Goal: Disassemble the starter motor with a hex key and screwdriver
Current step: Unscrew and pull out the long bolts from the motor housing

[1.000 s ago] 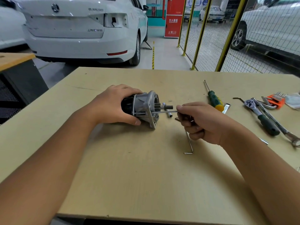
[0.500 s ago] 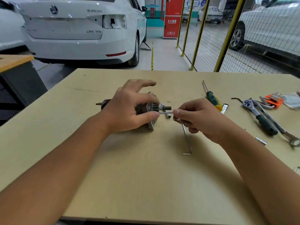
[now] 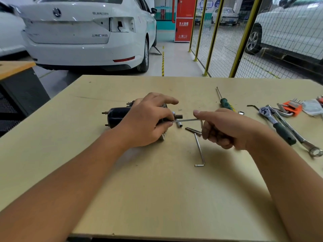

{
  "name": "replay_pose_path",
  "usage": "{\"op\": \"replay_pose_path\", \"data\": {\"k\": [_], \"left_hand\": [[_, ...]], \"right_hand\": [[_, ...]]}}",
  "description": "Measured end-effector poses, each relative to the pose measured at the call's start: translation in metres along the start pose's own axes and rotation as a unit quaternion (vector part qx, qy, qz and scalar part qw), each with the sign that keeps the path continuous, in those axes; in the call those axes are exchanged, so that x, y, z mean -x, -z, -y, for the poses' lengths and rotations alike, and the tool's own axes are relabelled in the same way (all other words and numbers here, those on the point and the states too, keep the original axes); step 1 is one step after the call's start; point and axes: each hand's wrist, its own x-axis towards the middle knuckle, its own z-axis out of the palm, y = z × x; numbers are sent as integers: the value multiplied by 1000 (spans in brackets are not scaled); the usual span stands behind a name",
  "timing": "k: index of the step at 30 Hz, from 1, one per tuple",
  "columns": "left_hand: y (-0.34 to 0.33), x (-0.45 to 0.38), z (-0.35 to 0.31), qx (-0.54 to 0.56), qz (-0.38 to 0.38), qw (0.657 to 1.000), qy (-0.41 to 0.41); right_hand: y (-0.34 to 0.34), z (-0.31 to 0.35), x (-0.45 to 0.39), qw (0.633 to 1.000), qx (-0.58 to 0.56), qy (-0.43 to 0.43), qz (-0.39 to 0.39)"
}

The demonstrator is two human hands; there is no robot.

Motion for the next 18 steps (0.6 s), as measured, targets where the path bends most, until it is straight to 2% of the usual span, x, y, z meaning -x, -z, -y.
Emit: {"op": "replay_pose_path", "data": {"k": [6,18], "left_hand": [[1,0,1,5,-1,1000,0],[-2,0,5,-7,-8,1000,-3]], "right_hand": [[-2,1,2,997,-73,23,11],[-6,1,-2,981,-193,9,14]]}}
